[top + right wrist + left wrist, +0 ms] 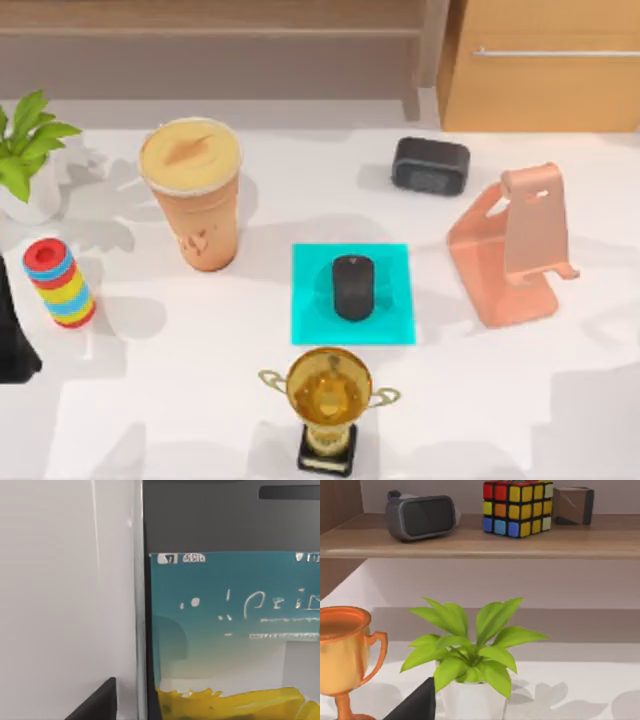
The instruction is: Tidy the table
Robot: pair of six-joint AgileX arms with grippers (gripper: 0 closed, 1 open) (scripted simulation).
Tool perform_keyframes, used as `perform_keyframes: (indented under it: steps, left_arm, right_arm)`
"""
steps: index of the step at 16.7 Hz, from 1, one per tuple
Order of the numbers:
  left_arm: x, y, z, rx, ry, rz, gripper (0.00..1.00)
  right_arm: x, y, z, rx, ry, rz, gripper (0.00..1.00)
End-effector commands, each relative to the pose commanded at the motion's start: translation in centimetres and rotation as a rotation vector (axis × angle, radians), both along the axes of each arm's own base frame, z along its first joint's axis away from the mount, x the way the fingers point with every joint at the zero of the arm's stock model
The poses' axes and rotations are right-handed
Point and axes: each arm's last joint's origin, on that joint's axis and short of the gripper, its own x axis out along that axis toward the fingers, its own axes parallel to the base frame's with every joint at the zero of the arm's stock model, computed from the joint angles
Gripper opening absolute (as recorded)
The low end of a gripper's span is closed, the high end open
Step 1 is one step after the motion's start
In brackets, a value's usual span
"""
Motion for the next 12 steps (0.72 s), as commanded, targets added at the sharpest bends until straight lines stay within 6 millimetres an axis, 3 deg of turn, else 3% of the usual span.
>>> perform_keyframes:
  steps: [8,12]
  left_arm:
    - [0.0,0.0,0.0,0.0,0.0,0.0,1.0]
    - [0.0,0.0,0.0,0.0,0.0,0.0,1.0]
  right_arm:
    - [0.1,-0.1,3.7,-0.005,-0.014,-0.004,0.0]
    - [0.1,0.0,3.9,-0.004,-0.011,-0.005,0.0]
